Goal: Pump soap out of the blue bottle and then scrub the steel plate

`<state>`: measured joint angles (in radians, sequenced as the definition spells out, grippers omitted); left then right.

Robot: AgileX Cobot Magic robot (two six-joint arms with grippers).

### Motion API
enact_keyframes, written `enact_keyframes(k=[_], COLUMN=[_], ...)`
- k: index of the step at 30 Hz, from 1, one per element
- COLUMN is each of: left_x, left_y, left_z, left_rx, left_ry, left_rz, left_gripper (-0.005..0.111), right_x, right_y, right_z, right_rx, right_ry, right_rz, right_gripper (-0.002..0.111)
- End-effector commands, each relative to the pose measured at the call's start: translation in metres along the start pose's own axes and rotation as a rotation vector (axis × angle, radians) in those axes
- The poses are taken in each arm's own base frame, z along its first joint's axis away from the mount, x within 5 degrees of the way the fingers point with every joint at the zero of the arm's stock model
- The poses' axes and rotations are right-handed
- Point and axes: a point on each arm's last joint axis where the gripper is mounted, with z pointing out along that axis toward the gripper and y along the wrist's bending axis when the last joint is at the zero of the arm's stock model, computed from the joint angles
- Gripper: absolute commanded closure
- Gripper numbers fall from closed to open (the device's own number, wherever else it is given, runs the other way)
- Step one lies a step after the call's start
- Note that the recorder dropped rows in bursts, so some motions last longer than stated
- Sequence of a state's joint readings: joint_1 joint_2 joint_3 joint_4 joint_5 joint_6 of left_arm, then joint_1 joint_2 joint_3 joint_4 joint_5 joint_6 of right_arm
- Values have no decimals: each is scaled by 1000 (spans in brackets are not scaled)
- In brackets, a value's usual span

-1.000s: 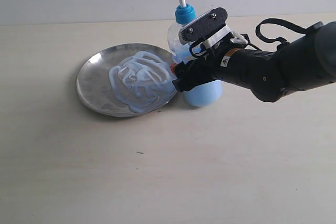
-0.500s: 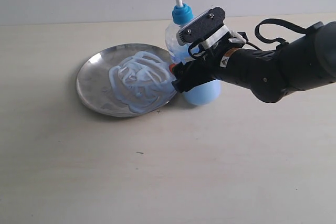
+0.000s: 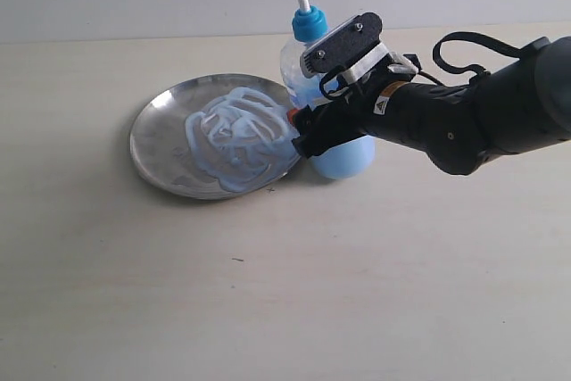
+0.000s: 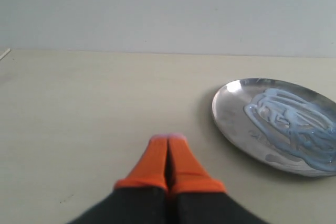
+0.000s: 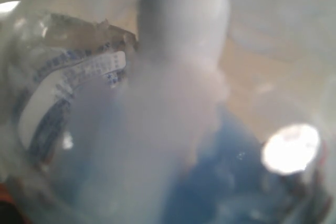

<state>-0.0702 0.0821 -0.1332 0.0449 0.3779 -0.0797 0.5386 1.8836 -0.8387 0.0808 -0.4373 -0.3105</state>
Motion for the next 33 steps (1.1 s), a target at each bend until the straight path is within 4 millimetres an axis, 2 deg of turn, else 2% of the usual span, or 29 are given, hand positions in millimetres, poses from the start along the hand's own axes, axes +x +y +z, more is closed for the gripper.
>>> enact_keyframes(k=[1, 8, 17, 33], left_x=[-21, -44, -65, -101], left_y=[-1, -2, -3, -22], left_z=[0, 3, 9, 27], left_rx=[0, 0, 1, 155], left_ry=[-7, -3, 14, 52], left_rz=[9, 9, 9, 53], left_gripper=[107, 107, 107, 107], right_x=[-21, -21, -23, -23], right_y=[-7, -8, -8, -8], right_z=[-3, -3, -4, -4], right_rx=[45, 46, 51, 52], right_ry=[-148, -153, -167, -166], right_rz=[-10, -10, -10, -7], right_gripper=[108, 108, 108, 108])
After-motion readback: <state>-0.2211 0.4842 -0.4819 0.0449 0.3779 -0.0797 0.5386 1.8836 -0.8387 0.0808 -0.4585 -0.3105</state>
